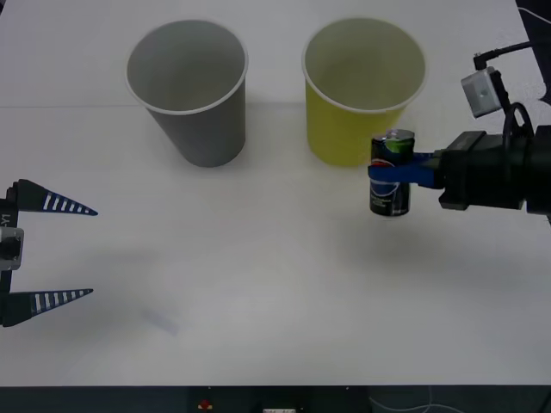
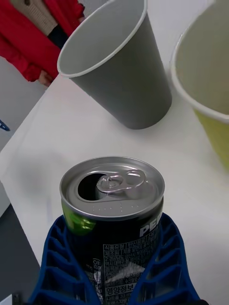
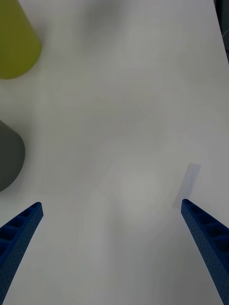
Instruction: Put the can into the green bin and the plastic bottle into the gray bin
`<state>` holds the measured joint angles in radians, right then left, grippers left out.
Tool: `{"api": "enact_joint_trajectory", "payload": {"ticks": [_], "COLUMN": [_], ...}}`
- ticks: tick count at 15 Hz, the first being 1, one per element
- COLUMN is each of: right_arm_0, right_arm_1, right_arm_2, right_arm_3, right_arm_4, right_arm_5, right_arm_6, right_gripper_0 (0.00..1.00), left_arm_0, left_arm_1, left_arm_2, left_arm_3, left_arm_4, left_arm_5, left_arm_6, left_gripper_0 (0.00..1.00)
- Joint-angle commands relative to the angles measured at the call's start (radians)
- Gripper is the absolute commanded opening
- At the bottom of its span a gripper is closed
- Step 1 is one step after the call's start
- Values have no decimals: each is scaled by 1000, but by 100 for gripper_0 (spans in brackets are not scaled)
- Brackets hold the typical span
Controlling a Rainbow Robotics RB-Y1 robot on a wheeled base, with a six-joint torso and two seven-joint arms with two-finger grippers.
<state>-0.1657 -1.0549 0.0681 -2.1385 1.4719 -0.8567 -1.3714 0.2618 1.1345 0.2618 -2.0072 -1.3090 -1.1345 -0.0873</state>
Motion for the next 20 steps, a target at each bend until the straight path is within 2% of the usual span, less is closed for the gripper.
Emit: {"api": "enact_joint_trajectory", "payload": {"ticks": [1,3,5,7,9,12,16,20], "right_arm_0": [-14,-72,-179,-290,-374,-546,-724,-864], "right_arm_1": [-1,1,1,-1,1,6,95,161], "right_arm_2": [-113,-152,-154,-133,-83,39,141,236], "right_arm_3": [-3,12,65,140,212,350,554,721], "right_arm_4": [-4,-5,-5,-5,-1,65,197,288], "right_arm_5": [-119,-193,-274,-341,-351,-351,-351,-351], "right_arm_6": [-3,-5,-5,-6,-6,-18,-17,-18], "right_gripper_0": [0,0,0,0,0,0,0,0], "left_arm_0": [0,0,0,0,0,0,0,0], "left_arm_1": [0,0,0,0,0,0,0,0], "left_arm_2": [0,0,0,0,0,0,0,0], "left_arm_3": [0,0,0,0,0,0,0,0], "left_arm_4": [0,0,0,0,0,0,0,0], "left_arm_5": [0,0,0,0,0,0,0,0], "left_arm_6": [0,0,0,0,0,0,0,0], "left_gripper_0": [100,100,100,100,100,100,100,100]}}
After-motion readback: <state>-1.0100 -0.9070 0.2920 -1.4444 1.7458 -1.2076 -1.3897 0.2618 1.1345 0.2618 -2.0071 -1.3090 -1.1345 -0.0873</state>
